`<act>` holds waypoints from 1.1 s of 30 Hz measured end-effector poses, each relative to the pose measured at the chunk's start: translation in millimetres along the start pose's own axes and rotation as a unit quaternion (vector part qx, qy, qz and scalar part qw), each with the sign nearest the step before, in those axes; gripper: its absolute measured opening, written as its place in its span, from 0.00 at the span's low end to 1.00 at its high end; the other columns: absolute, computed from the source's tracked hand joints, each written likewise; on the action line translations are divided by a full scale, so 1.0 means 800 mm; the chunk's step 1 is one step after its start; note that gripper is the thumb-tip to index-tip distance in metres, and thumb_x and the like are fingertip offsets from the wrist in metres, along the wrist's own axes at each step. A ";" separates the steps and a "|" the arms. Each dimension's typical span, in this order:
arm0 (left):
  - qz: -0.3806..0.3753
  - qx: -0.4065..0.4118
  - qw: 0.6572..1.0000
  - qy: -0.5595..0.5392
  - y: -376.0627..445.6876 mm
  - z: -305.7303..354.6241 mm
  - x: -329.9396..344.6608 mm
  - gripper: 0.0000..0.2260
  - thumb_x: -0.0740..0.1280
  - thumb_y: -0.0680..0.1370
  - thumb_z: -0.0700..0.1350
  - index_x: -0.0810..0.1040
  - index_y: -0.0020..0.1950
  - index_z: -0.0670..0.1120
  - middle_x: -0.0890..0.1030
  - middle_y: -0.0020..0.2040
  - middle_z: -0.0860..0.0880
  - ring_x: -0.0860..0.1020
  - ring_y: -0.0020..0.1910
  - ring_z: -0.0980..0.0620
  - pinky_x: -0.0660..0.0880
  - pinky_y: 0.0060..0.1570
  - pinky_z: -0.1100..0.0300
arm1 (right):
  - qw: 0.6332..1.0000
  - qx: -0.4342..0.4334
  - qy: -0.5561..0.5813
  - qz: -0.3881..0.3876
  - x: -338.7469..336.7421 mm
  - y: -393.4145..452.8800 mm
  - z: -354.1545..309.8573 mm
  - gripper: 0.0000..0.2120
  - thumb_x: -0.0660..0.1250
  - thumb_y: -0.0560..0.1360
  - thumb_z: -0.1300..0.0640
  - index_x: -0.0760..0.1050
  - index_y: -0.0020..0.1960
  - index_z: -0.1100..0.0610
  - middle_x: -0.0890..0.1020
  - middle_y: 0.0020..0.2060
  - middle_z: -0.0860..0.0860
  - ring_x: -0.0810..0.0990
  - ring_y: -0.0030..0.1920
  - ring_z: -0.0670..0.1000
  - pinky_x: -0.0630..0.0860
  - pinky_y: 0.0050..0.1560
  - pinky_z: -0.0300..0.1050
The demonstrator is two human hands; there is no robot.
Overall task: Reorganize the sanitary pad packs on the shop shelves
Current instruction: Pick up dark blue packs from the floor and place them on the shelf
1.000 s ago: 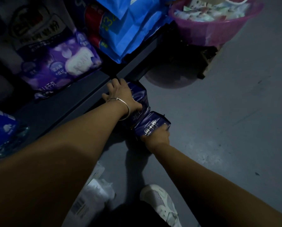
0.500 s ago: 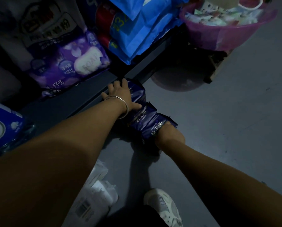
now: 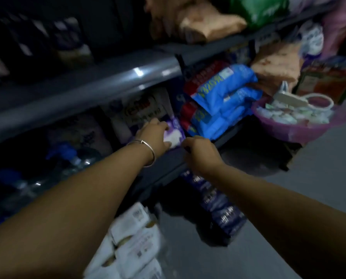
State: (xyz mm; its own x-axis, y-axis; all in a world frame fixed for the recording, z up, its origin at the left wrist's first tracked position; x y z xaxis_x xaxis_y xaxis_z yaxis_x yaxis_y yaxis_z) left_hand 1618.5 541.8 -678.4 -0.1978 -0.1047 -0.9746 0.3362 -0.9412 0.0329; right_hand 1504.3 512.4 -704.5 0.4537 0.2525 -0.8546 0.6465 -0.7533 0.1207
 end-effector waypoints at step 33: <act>0.325 -0.289 0.900 -0.030 0.090 -0.347 -0.343 0.42 0.73 0.71 0.49 0.50 0.75 0.44 0.38 0.76 0.40 0.41 0.75 0.39 0.53 0.72 0.42 | 0.981 -0.156 0.114 -0.015 -0.040 0.414 -0.358 0.45 0.74 0.68 0.49 0.52 0.76 0.55 0.60 0.72 0.59 0.62 0.71 0.59 0.62 0.69 0.45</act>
State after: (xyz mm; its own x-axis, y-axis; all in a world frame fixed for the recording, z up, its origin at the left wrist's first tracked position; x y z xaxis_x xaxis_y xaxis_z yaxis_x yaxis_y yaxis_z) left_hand 1952.5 592.1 -469.6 0.1708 -0.6068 -0.7763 0.8175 -0.3526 0.4554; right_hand 1879.9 428.9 -492.5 0.5335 0.4281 -0.7295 0.8022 -0.5295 0.2759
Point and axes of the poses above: each hand's wrist, its own y-axis towards the middle knuckle, its own x-axis out of the palm, z = x × y, the point moved 8 cm from there along y, towards the middle knuckle
